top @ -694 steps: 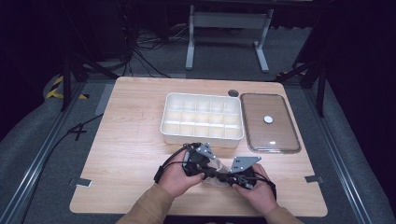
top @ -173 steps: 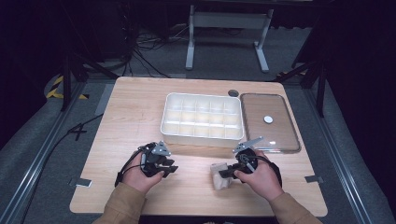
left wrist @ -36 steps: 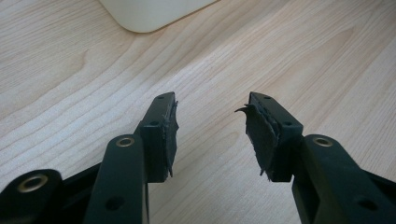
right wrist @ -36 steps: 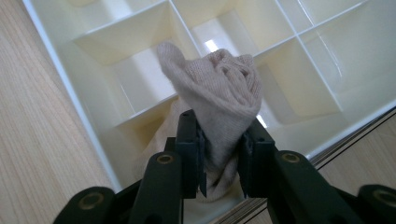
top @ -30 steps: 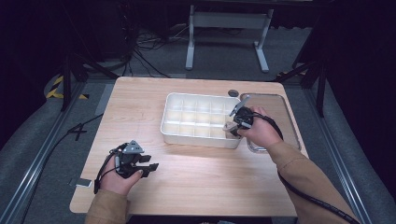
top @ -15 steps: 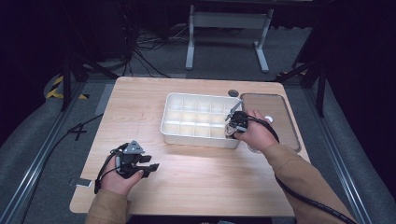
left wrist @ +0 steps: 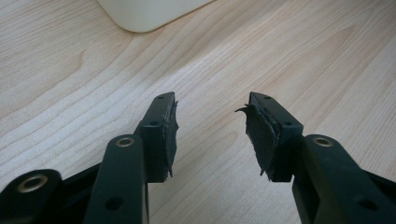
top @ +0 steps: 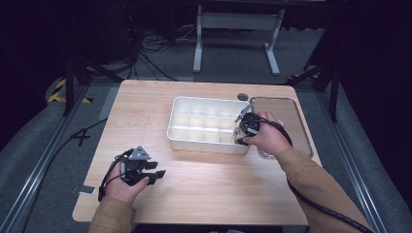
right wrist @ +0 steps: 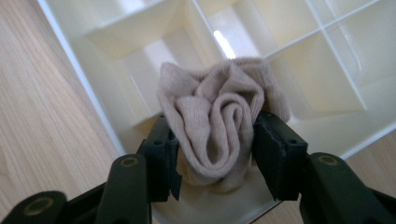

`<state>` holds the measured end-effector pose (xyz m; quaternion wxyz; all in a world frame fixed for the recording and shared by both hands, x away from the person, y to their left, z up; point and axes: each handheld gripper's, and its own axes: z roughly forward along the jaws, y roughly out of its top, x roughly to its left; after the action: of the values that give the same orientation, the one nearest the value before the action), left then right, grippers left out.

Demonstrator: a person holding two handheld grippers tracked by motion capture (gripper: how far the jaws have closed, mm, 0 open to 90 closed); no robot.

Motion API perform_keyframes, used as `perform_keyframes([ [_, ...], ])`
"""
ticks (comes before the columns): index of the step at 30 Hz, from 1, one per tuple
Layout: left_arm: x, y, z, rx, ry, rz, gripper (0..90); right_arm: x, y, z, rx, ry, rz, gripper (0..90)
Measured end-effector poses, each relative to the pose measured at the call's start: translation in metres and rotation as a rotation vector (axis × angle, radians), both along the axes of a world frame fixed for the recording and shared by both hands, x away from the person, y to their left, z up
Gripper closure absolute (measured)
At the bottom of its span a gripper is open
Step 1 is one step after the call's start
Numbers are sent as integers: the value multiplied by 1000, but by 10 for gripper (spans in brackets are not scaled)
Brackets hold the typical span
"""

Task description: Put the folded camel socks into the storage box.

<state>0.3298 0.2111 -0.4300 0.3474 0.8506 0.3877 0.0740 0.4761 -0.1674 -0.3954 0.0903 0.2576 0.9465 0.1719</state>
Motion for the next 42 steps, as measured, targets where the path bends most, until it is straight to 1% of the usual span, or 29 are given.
perform_keyframes([
  [2,0,0,0,-1,5,1,536,1,0,3,23,-9,-9,505],
  [3,1,0,0,1,-2,-6,536,1,0,4,34,-10,-9,520],
  [4,0,0,-1,-2,3,-6,536,1,1,5,40,-14,-6,602],
  [5,0,0,-1,-3,5,-1,536,1,1,6,34,-7,12,672],
  [6,0,0,-1,3,-3,-2,536,1,1,6,29,-5,13,707],
  [7,0,0,-1,0,-1,-1,536,2,1,6,23,-4,19,723],
  [8,0,0,-1,-2,5,1,536,2,1,5,19,0,19,734],
  [11,0,0,0,0,-1,0,535,3,-1,2,10,25,10,753],
  [13,0,0,0,1,-1,0,535,3,0,-2,8,47,4,758],
  [14,-1,0,0,1,9,2,535,3,0,-4,-2,55,8,759],
  [17,-1,-1,-1,-2,5,2,535,3,2,-13,-26,71,8,762],
  [18,-1,-1,-1,-2,5,2,535,3,2,-16,-24,77,3,763],
  [22,0,-1,-1,5,3,-6,535,5,2,-19,-27,92,-14,764],
  [26,-1,-1,-1,3,6,-6,535,5,4,-20,-41,90,-18,760],
  [28,-1,-1,-1,0,3,-6,534,5,4,-19,-36,85,-14,737],
  [30,-1,-2,-1,-2,8,-6,533,4,2,-17,-19,86,-34,701],
  [31,0,-2,-2,-1,10,-3,532,4,-1,-16,0,86,-44,680],
  [32,0,-2,-2,1,8,-6,530,4,-3,-15,18,91,-58,644],
  [33,1,-2,-2,3,5,-12,528,4,-4,-13,40,99,-71,583],
  [34,1,-3,-2,4,6,-12,526,3,-5,-12,48,99,-81,573],
  [36,1,-3,-2,1,10,-6,525,1,-6,-7,52,88,-69,572],
  [38,1,-4,-1,-2,12,-5,525,-1,-8,-2,75,76,-71,563],
  [39,2,-4,-2,-6,6,-8,525,-2,-9,1,92,68,-75,553],
  [41,3,-5,-1,-7,5,-8,525,-6,-12,8,112,52,-76,545],
  [42,3,-6,-1,-3,2,-9,524,-7,-14,11,129,39,-77,542],
])
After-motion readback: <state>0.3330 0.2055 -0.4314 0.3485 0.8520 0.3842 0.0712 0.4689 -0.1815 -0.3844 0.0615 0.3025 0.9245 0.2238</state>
